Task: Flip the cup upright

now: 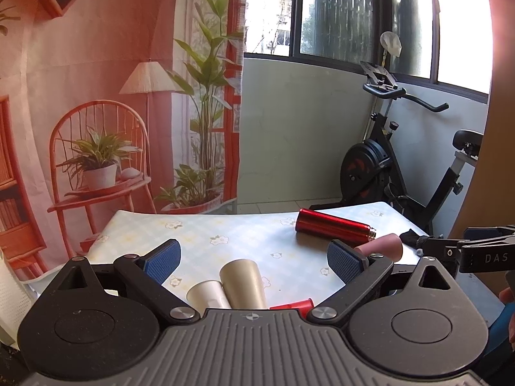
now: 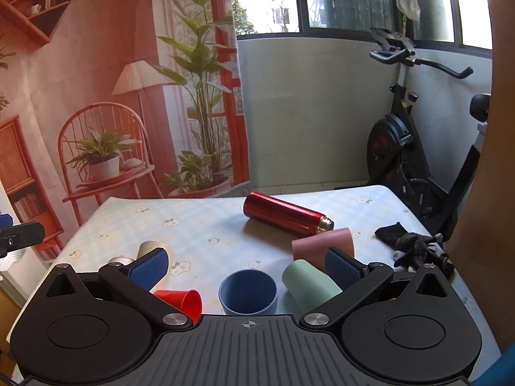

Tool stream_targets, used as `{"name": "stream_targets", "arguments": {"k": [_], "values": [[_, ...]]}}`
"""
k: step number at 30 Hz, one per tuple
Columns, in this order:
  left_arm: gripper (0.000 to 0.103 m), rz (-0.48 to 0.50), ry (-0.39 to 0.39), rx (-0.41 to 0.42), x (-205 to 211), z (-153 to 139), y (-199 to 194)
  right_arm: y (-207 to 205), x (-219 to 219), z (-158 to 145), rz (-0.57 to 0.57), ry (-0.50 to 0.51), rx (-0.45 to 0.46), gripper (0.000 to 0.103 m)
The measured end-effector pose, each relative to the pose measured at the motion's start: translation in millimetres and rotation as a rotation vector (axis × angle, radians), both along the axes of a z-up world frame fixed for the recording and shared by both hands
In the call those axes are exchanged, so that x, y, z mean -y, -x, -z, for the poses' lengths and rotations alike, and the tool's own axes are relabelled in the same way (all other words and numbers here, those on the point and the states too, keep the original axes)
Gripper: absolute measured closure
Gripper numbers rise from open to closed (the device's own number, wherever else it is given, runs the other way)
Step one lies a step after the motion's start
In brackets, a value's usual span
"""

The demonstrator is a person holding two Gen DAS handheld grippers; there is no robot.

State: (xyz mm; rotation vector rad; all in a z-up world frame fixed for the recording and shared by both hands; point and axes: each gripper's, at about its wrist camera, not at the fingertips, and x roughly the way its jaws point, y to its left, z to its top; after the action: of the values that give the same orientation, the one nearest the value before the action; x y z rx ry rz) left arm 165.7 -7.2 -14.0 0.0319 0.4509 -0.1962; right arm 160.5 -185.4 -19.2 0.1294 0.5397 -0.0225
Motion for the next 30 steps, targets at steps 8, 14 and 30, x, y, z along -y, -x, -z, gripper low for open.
{"name": "stream_targets", "arguments": {"k": [8, 14, 30], "values": [[0.004, -0.01, -0.018, 0.04, 0.9, -5.0, 3.7, 3.2, 0.8, -0.8, 0.003, -0.001, 0.006, 0.0], [0.004, -0.016, -0.045, 0.067, 5.3, -7.2, 7.3, 2.9, 0.8, -1.1, 0.004, -0.002, 0.003, 0.0], [0.004, -0.018, -0.052, 0.083, 3.4, -6.6, 8.0, 3.0, 0.6, -1.2, 0.005, -0.005, -0.003, 0.0]]}}
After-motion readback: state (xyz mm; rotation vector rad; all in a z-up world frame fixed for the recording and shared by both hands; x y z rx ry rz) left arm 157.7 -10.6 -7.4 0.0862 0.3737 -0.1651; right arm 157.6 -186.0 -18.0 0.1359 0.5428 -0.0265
